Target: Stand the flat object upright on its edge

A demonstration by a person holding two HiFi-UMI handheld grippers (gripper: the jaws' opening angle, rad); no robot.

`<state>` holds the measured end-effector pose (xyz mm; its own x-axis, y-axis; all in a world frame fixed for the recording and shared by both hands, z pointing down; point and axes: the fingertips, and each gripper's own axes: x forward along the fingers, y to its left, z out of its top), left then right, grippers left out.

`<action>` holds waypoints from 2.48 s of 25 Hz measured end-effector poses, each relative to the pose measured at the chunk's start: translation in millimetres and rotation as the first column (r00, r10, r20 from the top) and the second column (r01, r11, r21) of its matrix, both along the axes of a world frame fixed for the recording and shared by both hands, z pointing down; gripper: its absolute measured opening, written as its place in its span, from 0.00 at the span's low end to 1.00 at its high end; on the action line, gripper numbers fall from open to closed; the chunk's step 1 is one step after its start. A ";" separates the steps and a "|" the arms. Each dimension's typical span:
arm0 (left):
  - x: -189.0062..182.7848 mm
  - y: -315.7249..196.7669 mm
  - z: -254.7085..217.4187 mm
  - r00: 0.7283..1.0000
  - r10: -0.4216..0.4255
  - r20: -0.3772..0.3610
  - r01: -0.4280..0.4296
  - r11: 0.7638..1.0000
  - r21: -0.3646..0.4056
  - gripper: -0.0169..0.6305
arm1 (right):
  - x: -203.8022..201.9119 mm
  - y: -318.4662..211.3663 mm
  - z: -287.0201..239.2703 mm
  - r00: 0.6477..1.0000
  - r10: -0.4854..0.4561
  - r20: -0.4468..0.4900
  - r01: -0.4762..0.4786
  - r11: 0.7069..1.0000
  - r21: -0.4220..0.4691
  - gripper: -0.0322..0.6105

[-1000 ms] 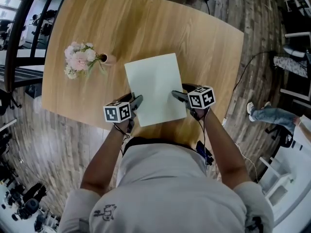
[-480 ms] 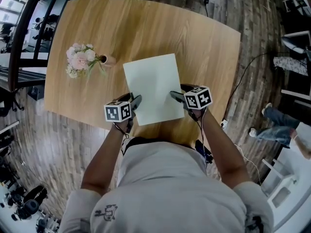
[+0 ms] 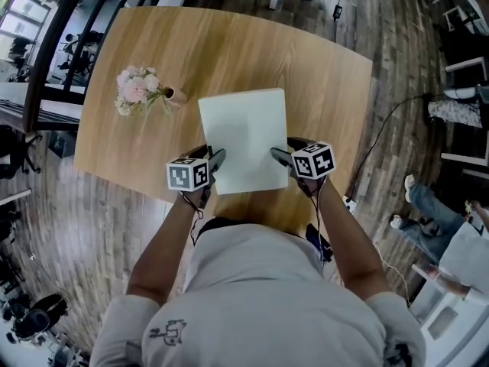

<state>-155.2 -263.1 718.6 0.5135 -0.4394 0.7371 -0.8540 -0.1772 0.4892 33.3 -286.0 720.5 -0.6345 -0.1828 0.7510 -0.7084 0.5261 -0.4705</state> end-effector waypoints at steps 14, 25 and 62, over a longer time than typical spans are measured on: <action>16.5 4.6 -68.5 0.996 0.014 0.086 -0.030 0.981 0.190 0.40 | 16.2 2.3 -62.9 1.000 -0.014 -0.005 0.014 0.983 0.181 0.47; 22.4 -1.3 -133.7 0.988 -0.016 0.151 -0.044 0.922 0.385 0.40 | 22.1 -3.6 -130.6 1.000 0.017 0.014 -0.022 0.912 0.410 0.46; 10.0 -16.6 -164.8 0.959 -0.116 0.258 -0.098 0.721 0.686 0.40 | 8.0 -18.7 -151.9 0.996 0.093 -0.002 -0.061 0.675 0.735 0.45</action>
